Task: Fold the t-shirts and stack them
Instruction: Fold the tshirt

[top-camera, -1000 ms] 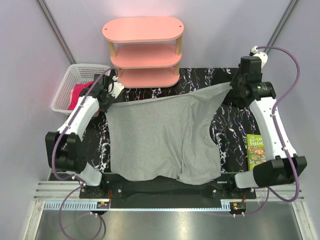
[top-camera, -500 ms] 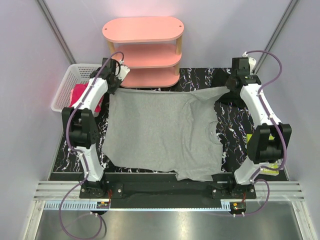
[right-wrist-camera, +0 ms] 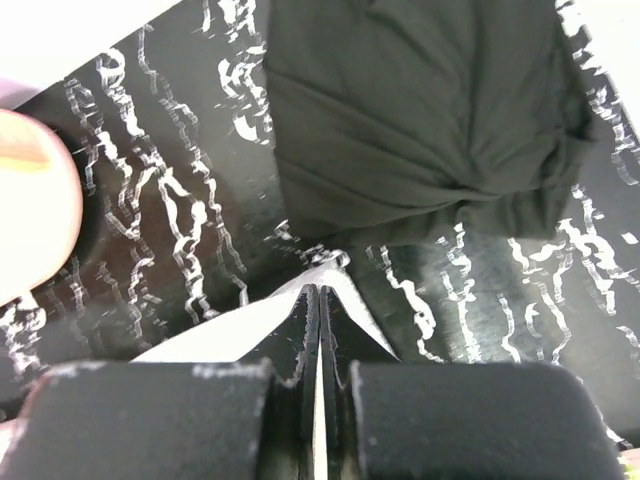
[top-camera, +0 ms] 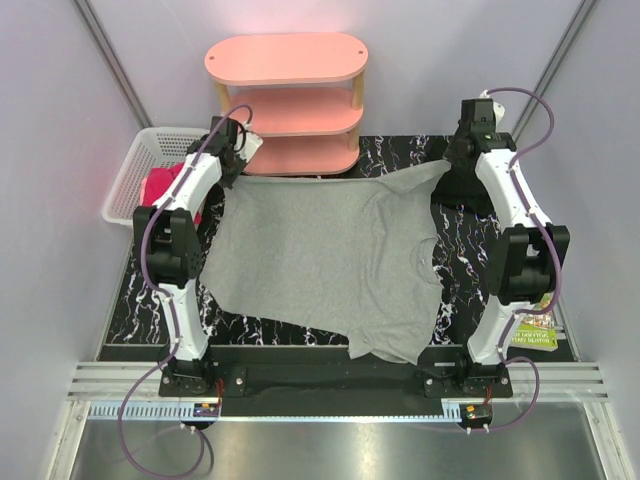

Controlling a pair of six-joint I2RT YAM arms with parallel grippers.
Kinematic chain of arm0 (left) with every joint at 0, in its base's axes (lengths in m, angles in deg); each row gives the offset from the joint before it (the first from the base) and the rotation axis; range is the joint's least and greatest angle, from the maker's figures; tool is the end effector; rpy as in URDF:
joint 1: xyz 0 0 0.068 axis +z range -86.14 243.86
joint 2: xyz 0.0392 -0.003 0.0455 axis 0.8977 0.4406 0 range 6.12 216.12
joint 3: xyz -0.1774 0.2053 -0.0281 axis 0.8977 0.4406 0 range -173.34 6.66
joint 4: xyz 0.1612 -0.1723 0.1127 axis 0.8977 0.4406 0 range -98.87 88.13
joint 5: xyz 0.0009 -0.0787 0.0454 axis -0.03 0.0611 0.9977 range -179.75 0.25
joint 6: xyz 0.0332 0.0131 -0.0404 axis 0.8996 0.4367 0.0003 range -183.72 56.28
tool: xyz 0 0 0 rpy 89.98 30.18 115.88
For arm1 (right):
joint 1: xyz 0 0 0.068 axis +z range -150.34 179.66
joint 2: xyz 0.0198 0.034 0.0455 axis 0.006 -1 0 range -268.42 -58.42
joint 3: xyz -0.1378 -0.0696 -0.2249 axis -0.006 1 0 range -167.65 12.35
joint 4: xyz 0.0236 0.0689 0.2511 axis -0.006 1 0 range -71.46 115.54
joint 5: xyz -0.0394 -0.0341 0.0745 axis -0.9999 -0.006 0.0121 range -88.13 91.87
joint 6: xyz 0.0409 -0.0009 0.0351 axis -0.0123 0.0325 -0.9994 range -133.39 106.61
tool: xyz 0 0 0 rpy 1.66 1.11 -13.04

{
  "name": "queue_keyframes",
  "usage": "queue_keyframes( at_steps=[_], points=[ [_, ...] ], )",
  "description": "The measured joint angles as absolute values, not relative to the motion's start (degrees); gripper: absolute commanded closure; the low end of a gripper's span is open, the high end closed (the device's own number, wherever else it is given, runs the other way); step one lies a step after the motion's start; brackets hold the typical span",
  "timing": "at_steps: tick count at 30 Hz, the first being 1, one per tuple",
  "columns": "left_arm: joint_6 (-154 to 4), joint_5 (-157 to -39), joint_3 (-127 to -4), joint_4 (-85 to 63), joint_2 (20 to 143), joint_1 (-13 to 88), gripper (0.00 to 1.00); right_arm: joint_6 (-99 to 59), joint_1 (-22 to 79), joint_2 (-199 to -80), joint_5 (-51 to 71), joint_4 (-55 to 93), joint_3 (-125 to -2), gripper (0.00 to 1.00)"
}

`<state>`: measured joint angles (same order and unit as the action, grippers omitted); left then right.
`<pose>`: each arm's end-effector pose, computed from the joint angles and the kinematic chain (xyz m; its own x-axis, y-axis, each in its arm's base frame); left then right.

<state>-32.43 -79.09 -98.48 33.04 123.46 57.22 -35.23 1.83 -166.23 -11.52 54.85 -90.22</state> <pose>0.4549 -0.0463 0.2665 -0.6846 0.5936 -0.4230 0.4231 0.7962 0.4325 0.4315 0.0081 0.3302 -0.5646 0.3408 -0.7517 0.3731 0.9178 0.1358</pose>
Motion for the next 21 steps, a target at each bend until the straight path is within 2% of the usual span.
queue_keyframes(
  at_steps=[7, 14, 21],
  points=[
    [-31.12, -79.01, -85.87, 30.83, 120.38, 57.16, 1.00, -37.70, 1.83, -157.86, -7.65, 56.16, -80.38, 1.00],
    [-30.05, -78.94, -82.64, 28.08, 117.56, 57.16, 1.00, -39.19, 1.85, -145.93, -5.66, 58.15, -72.51, 1.00],
    [-29.31, -78.83, -77.79, 24.88, 113.62, 57.16, 1.00, -39.76, 2.57, -140.53, -4.88, 58.89, -63.64, 1.00]
  ],
)
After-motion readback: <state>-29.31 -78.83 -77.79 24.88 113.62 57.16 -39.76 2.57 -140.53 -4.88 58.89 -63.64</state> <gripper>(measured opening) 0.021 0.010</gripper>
